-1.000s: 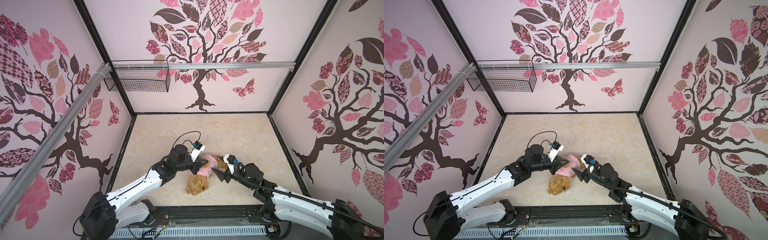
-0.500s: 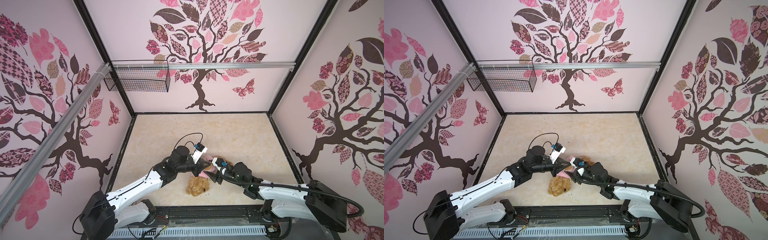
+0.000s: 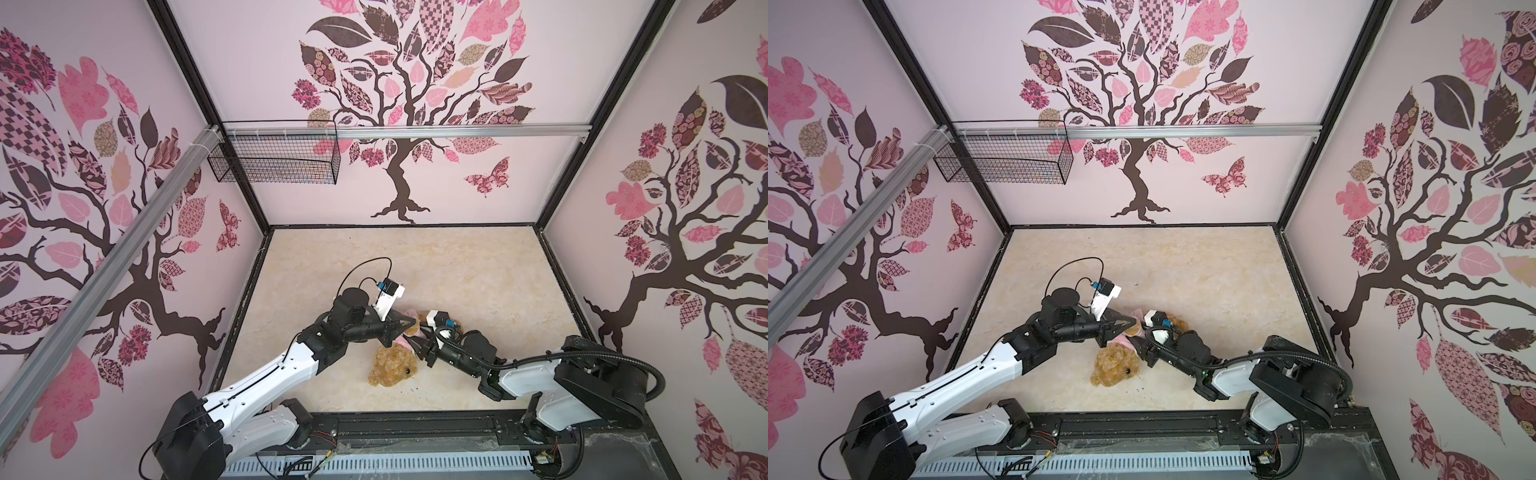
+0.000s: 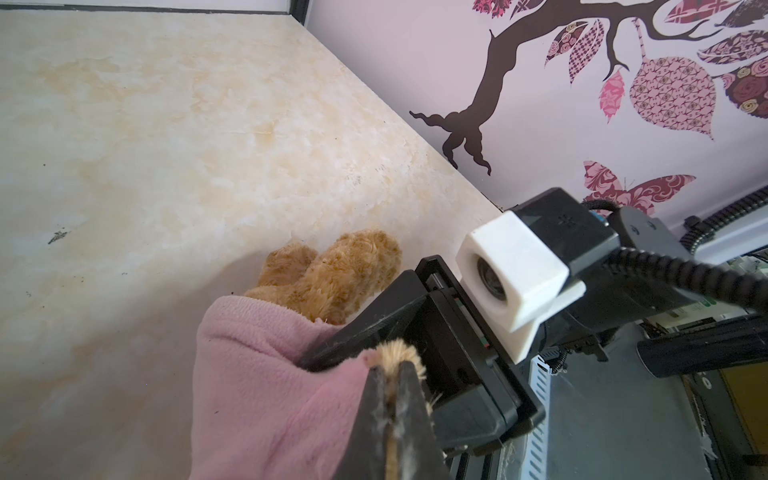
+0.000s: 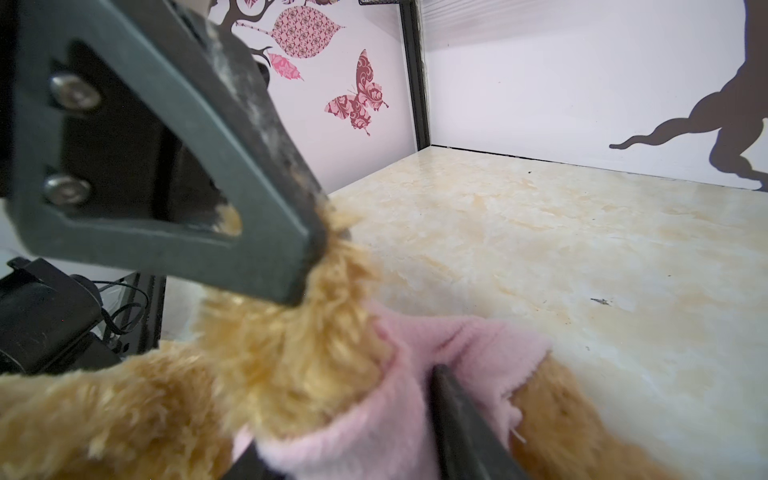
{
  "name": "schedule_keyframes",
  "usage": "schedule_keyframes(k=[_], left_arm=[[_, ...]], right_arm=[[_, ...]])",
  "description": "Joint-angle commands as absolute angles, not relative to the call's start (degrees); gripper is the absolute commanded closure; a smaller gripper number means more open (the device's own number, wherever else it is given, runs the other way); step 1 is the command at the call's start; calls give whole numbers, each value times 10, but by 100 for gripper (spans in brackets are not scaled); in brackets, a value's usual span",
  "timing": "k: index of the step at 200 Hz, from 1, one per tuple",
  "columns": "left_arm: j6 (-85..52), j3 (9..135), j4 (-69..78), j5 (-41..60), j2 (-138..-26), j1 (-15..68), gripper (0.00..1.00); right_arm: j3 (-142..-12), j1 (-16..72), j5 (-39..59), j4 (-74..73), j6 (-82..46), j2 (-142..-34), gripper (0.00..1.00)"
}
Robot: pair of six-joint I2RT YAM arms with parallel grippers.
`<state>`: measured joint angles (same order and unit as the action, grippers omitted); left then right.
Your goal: Dress the teddy bear
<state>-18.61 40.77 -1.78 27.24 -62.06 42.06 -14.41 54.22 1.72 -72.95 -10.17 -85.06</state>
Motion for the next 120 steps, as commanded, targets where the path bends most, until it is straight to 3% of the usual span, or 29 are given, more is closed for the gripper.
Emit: schedule_keyframes(k=[1, 51, 85, 120], left_arm=[[-214, 454, 133, 329, -596, 419, 100], [-223, 437, 129, 318, -621, 412, 100], [-245, 385, 149, 320, -628, 413, 100], [-248, 375, 149, 322, -630, 416, 100]], right_arm=[[-118, 535, -14, -633, -137, -883, 48], [-125, 536, -2, -600, -79, -793, 33], [-168, 536, 20, -523, 19, -687, 30], [-187, 536, 53, -509, 86, -664, 29]])
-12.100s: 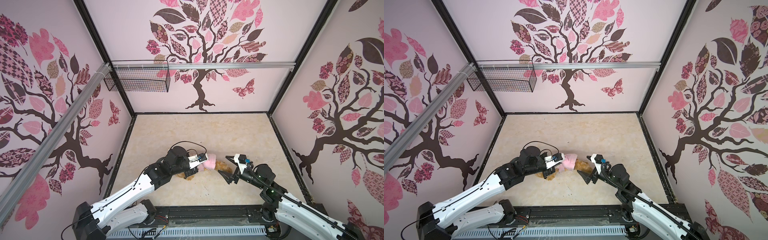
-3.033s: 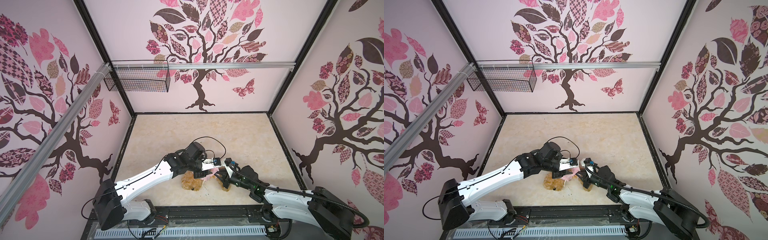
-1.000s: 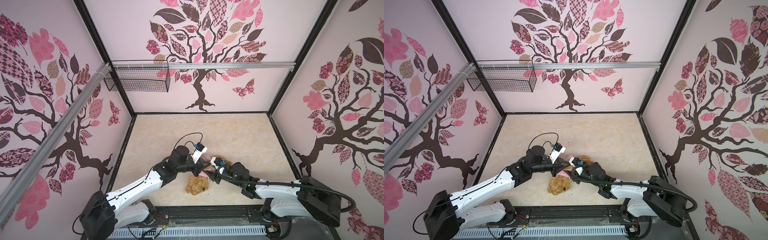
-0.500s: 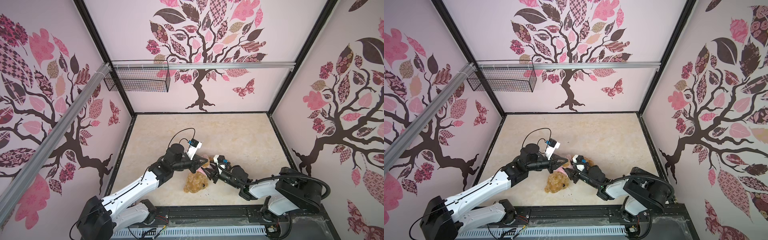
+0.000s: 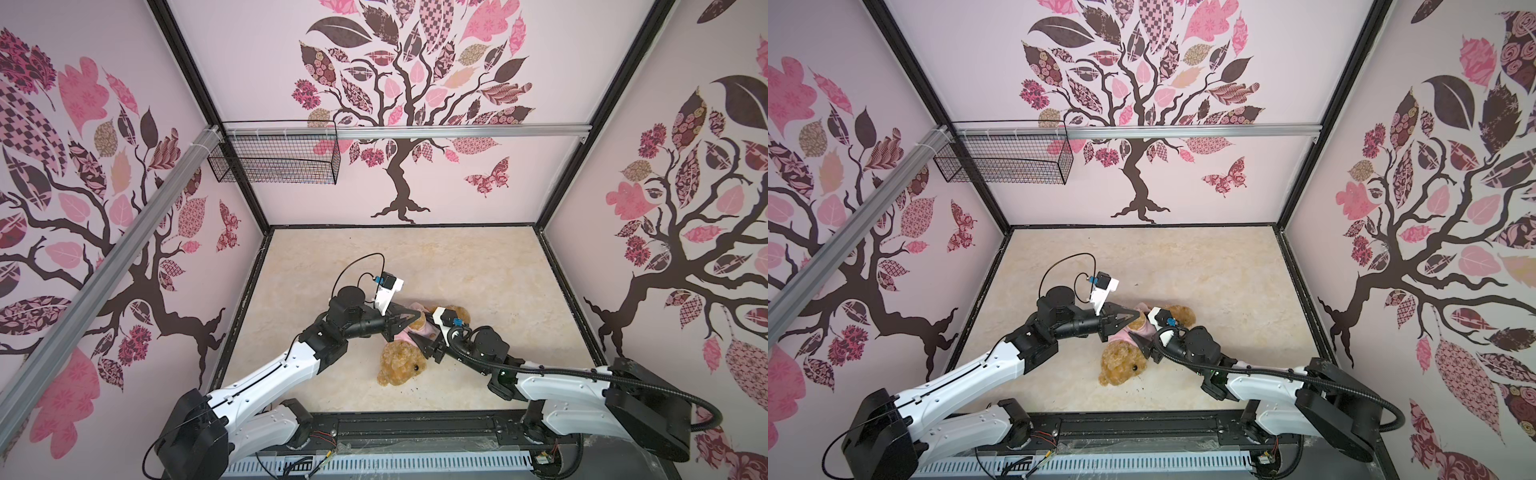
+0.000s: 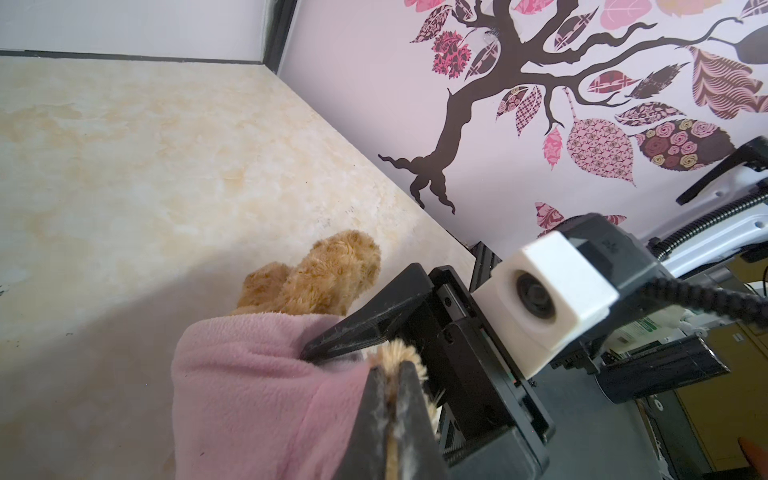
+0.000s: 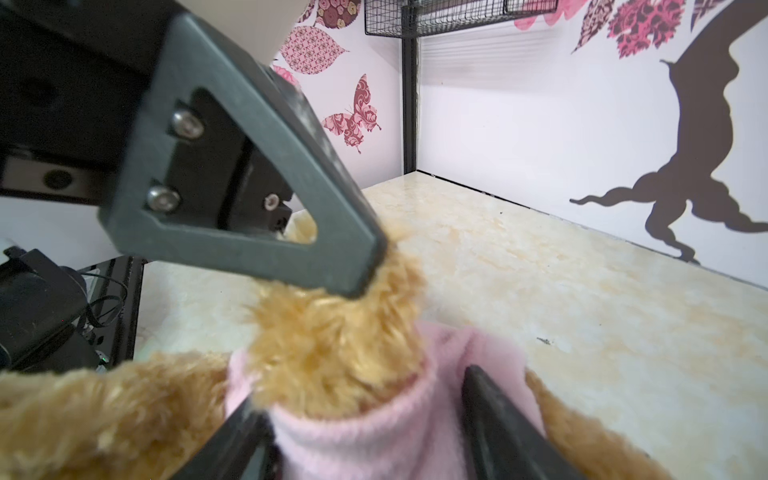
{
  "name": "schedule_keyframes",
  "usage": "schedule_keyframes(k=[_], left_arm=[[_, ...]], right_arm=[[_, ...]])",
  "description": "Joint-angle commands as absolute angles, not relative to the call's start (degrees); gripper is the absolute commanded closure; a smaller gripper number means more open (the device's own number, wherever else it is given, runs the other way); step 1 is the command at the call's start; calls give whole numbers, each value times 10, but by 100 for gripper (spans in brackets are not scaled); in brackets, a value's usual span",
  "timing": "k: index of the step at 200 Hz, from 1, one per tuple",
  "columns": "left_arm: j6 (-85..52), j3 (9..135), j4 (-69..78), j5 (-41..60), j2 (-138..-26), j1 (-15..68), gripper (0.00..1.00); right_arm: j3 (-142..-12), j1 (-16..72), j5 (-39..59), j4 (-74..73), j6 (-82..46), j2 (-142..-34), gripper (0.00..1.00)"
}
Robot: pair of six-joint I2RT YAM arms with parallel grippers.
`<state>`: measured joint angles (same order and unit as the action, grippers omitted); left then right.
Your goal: Dress the teddy bear
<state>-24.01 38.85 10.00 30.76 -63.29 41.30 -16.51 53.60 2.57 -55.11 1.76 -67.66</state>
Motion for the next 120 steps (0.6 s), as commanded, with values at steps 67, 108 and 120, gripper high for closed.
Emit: schedule_keyframes(k=[67, 108, 120], left_arm=[[-245, 379, 146, 339, -651, 430, 100], [-246, 382, 147, 345, -651, 432, 100], [-247, 386, 149, 349, -642, 433, 100]], right_arm=[[-206, 536, 73, -552, 103, -703, 36], [-201, 533, 49, -567, 89, -724, 47], [-186, 526, 32, -587, 61, -749, 51]])
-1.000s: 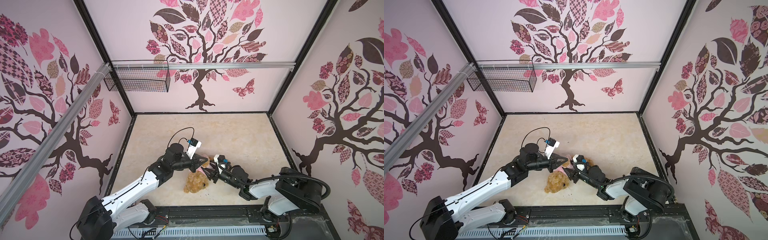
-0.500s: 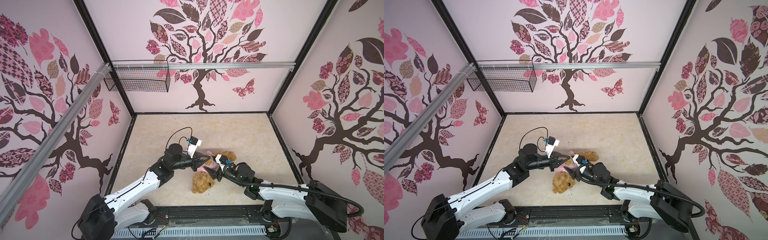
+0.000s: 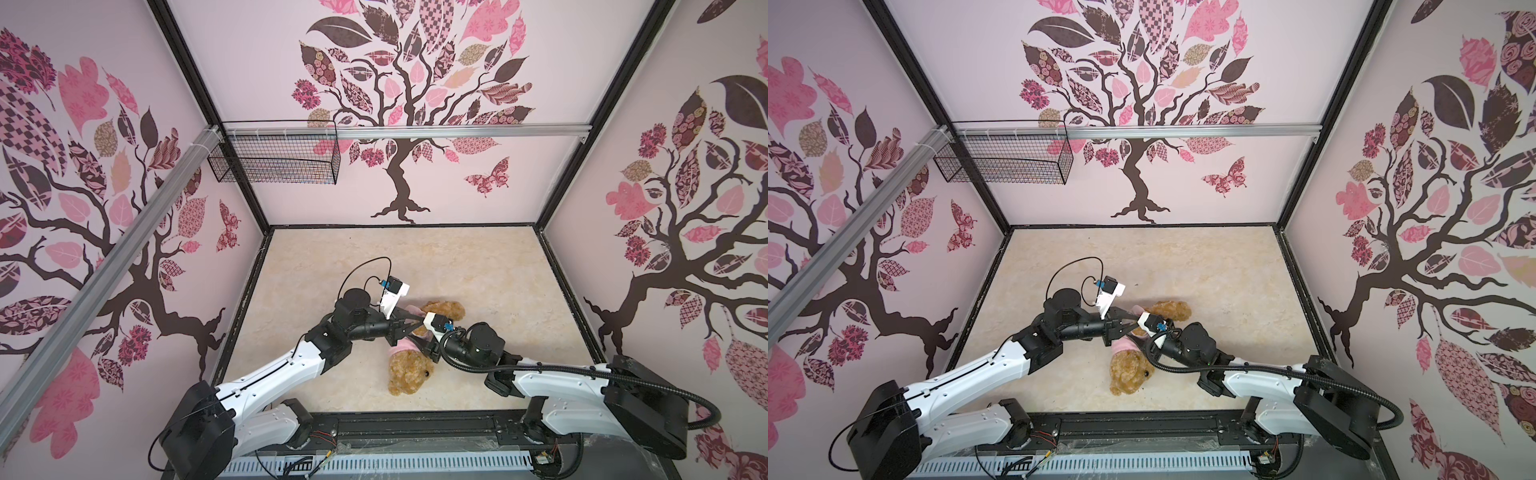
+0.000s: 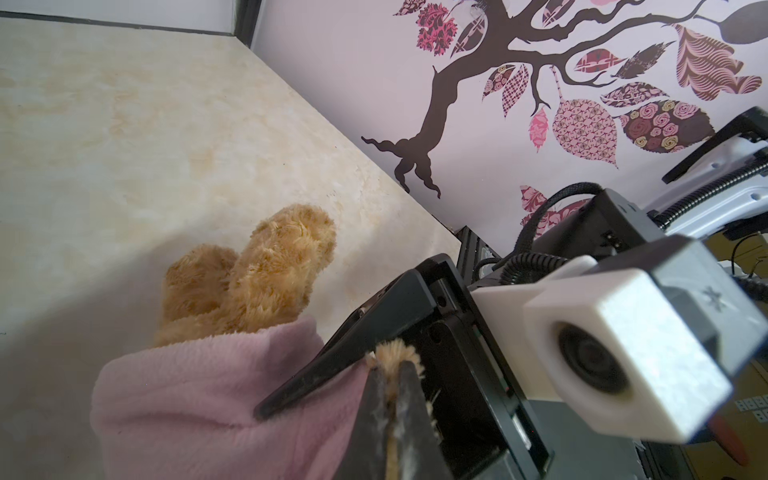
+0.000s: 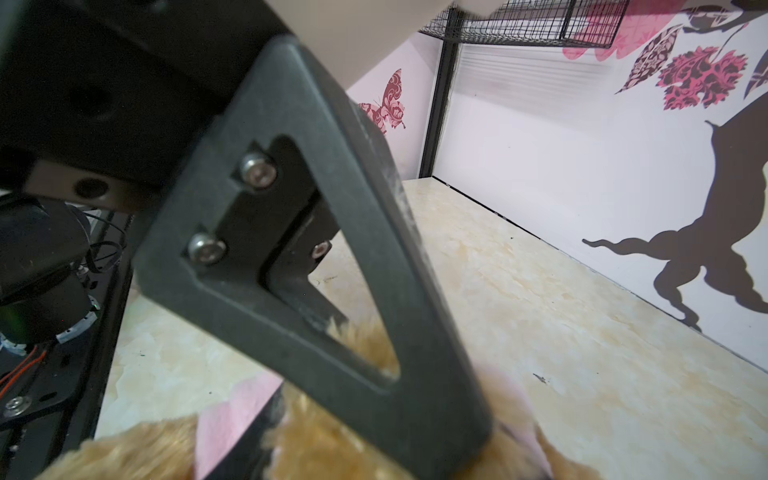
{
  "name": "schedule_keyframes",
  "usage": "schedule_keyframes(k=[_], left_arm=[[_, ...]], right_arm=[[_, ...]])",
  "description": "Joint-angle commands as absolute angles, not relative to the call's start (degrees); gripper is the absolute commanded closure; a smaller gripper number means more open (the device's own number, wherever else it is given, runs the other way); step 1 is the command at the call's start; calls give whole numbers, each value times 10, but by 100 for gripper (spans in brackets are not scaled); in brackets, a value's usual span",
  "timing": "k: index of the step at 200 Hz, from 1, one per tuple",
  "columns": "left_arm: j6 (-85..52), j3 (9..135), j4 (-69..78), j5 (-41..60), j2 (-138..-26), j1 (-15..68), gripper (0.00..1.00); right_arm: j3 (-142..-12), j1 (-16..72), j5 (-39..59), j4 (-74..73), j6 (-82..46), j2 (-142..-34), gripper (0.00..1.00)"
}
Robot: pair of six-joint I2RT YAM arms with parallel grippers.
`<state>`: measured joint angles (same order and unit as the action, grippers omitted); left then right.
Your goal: Dress the teddy bear
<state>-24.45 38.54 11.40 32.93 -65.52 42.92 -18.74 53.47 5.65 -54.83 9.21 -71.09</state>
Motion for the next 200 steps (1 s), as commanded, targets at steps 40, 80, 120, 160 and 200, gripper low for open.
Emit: schedule_keyframes(k=[40, 80, 120, 160, 200], left_arm=[[-303, 391, 200, 373, -593, 423, 100], [-358, 419, 246, 398, -579, 413, 100], [-346, 426, 244, 362, -588, 407, 100], [-346, 402, 242, 280, -621, 407, 100], [-387, 346, 281, 236, -678, 409, 100]], right_arm=[[-146, 513, -4, -602, -62, -822, 55], [-130, 527, -44, -588, -95, -868, 50], [-138, 534, -57, -553, -95, -869, 40], [-144, 534, -57, -534, -86, -832, 30], [-190, 528, -46, -433, -63, -716, 22]])
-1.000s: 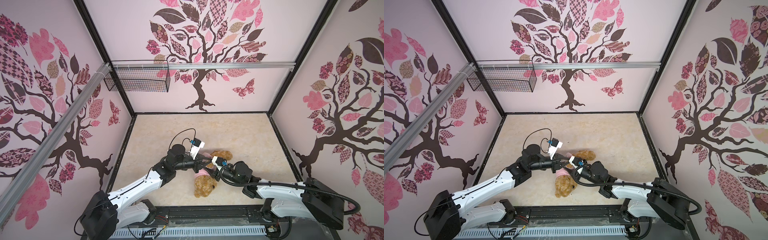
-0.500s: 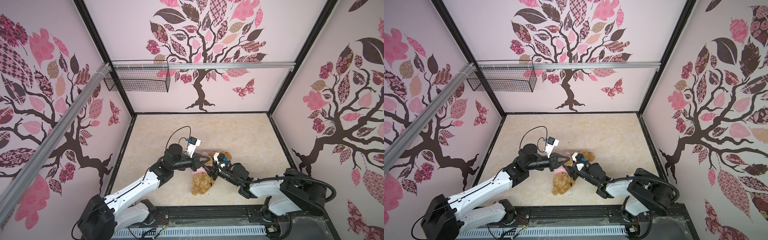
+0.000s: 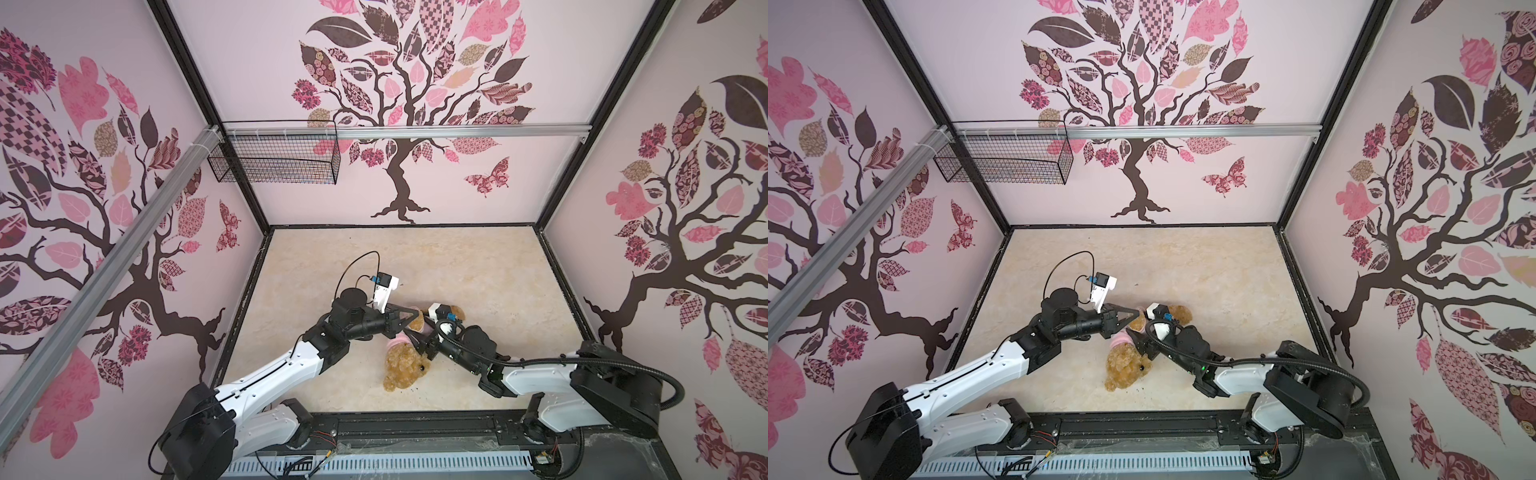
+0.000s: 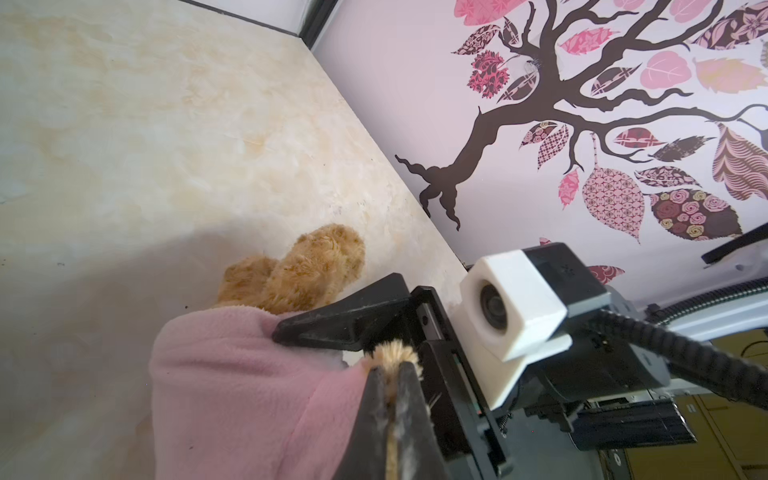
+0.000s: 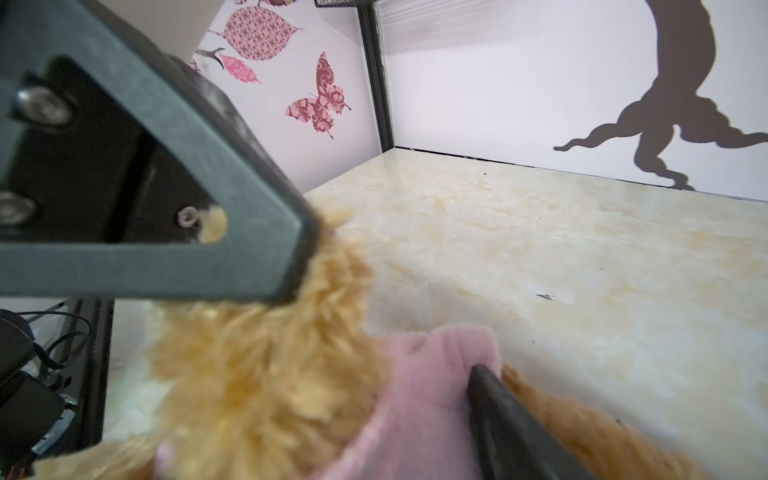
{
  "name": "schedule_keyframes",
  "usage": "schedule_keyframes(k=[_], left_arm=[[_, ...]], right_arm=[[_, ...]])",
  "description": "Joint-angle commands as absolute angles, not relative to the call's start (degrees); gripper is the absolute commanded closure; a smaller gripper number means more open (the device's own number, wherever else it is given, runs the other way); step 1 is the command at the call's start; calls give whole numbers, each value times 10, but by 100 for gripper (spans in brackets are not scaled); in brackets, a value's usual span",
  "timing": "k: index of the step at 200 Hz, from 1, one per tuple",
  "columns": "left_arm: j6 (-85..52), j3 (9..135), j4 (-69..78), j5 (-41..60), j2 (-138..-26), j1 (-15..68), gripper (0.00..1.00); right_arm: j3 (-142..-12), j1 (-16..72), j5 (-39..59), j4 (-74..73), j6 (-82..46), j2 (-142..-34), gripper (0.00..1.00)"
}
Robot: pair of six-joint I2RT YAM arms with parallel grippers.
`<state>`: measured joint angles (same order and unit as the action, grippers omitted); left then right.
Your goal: Dress the teddy bear
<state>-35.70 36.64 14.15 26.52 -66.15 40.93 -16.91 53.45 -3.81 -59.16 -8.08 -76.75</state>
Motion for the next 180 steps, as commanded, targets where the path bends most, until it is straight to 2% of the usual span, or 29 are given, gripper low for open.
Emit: schedule_keyframes(k=[1, 58, 85, 114, 126, 163, 180], left_arm=[[-387, 347, 283, 237, -679, 409, 100], [-401, 385, 326, 245, -764, 473, 100], [-381, 395, 316, 202, -793, 464, 100], [-385, 396, 298, 137, -805, 411, 97], [-375, 395, 281, 97, -810, 392, 88], [-348, 387, 206, -1, -806, 345, 36], [-324, 377, 152, -84, -751, 343, 26]], right_arm=[[-191, 527, -46, -430, -63, -714, 22], [-205, 476, -69, -265, -40, -535, 17], [-201, 455, -77, -217, -36, -475, 16], [-202, 453, -106, -194, -34, -460, 16], [-203, 452, -114, -194, -40, -459, 16], [-210, 452, -120, -188, -59, -475, 15], [-215, 452, -106, -188, -69, -490, 15]])
